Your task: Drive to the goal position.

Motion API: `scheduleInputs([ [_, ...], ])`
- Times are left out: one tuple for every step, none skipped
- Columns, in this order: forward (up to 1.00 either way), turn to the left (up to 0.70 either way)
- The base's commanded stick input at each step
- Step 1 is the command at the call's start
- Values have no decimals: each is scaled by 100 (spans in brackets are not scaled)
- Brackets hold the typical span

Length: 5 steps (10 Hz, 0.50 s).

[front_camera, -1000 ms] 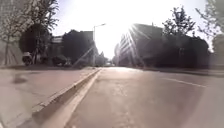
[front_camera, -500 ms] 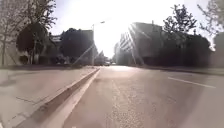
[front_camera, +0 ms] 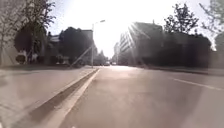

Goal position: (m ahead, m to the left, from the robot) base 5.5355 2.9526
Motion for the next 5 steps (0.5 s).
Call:
scheduleInputs([
  [70,0],
  [70,0],
  [70,0],
  [70,0],
  [70,0],
])
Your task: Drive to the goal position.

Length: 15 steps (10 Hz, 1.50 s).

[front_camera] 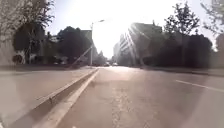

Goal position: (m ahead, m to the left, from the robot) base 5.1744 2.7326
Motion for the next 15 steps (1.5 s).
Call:
scheduleInputs([
  [70,0],
  [70,0],
  [70,0],
  [70,0],
  [70,2],
  [70,9],
  [70,14],
  [70,14],
  [70,3],
  [70,0],
  [70,0],
  [70,0],
  [70,0],
  [70,0],
  [70,0],
])
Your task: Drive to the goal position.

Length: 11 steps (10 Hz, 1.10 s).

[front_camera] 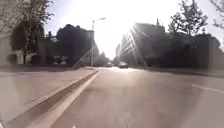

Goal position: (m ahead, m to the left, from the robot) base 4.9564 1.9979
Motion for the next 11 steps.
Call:
scheduleInputs([
  [70,0],
  [70,0],
  [70,0],
  [70,0],
  [70,1],
  [70,4],
  [70,14],
  [70,14],
  [70,14],
  [70,14],
  [70,14],
])
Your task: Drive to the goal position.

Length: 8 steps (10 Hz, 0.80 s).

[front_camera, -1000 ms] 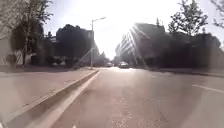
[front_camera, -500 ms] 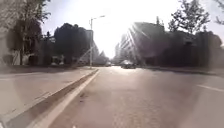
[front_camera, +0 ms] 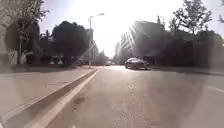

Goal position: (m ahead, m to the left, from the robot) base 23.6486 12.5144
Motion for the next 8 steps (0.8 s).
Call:
scheduleInputs([
  [70,8],
  [70,3],
  [70,0],
  [70,0],
  [70,0],
  [70,0],
  [70,0],
  [70,0],
])
